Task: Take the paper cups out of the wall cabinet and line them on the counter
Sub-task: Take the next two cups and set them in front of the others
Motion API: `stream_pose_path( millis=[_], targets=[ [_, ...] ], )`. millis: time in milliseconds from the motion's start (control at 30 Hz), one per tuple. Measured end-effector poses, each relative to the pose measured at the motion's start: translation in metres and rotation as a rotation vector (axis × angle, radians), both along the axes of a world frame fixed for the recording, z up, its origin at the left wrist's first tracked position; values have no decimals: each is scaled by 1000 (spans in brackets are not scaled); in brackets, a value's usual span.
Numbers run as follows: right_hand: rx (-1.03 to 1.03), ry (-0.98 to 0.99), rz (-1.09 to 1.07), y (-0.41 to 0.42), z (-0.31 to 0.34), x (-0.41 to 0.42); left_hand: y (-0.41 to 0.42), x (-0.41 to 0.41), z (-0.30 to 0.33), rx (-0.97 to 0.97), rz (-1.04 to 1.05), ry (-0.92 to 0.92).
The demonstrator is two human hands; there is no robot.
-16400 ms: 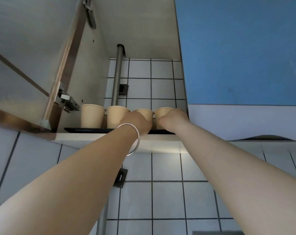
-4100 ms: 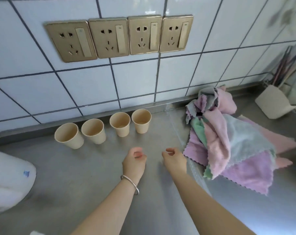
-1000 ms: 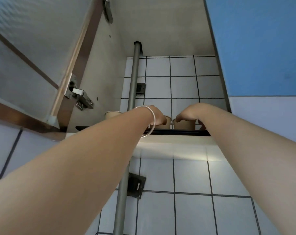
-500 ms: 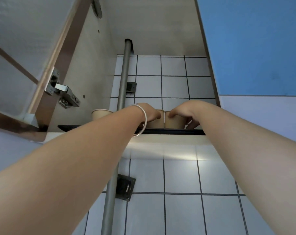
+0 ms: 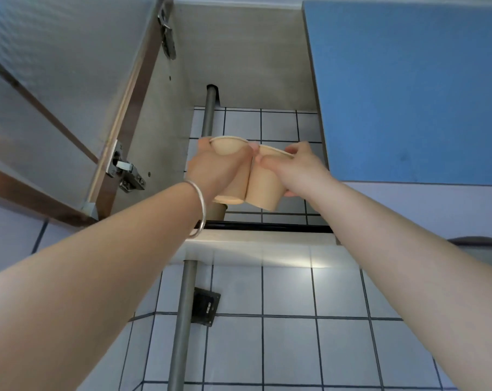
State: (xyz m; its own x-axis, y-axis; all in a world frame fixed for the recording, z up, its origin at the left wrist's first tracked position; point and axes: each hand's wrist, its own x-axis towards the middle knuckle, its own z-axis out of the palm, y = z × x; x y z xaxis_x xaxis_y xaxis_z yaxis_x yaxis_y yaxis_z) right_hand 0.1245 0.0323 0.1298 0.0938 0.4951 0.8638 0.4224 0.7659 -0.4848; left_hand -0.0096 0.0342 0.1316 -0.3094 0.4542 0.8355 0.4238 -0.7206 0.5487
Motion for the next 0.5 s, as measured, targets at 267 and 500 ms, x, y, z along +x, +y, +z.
stream_pose_path(
  millis=[267, 500],
  targets=[
    [-74, 181, 514, -49, -106, 3, -75, 4, -107, -24, -145, -196],
    [-353, 322, 860, -84, -229, -32, -141, -4, -238, -236, -13, -423]
  ],
)
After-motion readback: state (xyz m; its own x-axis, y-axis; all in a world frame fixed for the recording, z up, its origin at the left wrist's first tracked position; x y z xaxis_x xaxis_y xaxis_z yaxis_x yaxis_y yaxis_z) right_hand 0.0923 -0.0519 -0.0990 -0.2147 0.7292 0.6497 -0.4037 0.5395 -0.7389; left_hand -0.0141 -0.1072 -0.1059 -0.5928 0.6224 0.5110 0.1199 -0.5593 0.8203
